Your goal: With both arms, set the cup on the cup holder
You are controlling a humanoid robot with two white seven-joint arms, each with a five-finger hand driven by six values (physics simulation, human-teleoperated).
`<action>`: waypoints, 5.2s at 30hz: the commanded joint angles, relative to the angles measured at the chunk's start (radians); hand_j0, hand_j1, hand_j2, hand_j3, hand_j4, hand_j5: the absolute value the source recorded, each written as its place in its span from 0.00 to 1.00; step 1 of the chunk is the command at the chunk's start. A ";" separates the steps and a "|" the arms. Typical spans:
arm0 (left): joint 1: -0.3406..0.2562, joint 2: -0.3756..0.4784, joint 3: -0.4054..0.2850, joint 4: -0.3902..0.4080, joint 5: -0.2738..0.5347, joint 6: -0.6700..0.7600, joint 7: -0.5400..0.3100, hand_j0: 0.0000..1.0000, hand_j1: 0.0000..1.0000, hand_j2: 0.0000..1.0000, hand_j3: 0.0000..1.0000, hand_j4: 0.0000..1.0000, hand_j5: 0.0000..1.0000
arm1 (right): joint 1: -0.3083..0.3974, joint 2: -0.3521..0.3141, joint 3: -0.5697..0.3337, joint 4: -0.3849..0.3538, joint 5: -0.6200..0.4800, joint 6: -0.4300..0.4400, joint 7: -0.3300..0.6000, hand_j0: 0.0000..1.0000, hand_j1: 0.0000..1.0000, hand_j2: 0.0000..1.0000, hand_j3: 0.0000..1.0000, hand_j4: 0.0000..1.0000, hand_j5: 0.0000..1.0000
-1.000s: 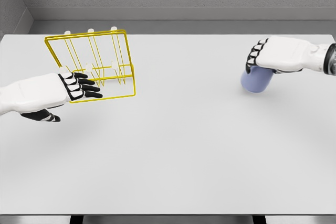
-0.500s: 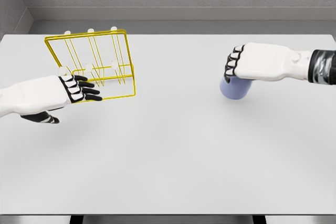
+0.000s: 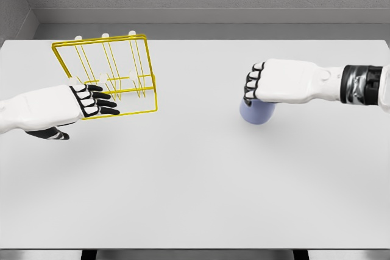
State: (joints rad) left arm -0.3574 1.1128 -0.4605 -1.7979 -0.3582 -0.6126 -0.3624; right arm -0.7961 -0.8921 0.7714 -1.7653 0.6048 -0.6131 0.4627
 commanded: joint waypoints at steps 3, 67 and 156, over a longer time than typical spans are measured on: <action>0.000 -0.001 0.000 0.000 0.005 0.002 0.000 1.00 1.00 1.00 1.00 1.00 1.00 | 0.002 0.009 0.006 0.000 -0.008 0.002 -0.001 0.54 0.54 0.54 0.54 0.54 0.54; -0.182 -0.168 -0.141 0.003 -0.081 0.002 0.000 1.00 1.00 1.00 1.00 1.00 1.00 | 0.041 0.002 -0.217 0.107 -0.154 0.002 -0.013 1.00 1.00 1.00 1.00 1.00 1.00; -1.117 -0.800 -1.208 0.457 0.177 0.002 0.002 1.00 1.00 1.00 1.00 1.00 1.00 | 0.540 0.200 -0.807 0.127 -0.421 0.002 -0.004 1.00 1.00 1.00 1.00 1.00 1.00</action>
State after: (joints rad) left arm -1.4742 0.3136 -1.6690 -1.3407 -0.1858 -0.6123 -0.3609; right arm -0.2562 -0.6910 -0.0351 -1.6380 0.1914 -0.6133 0.4593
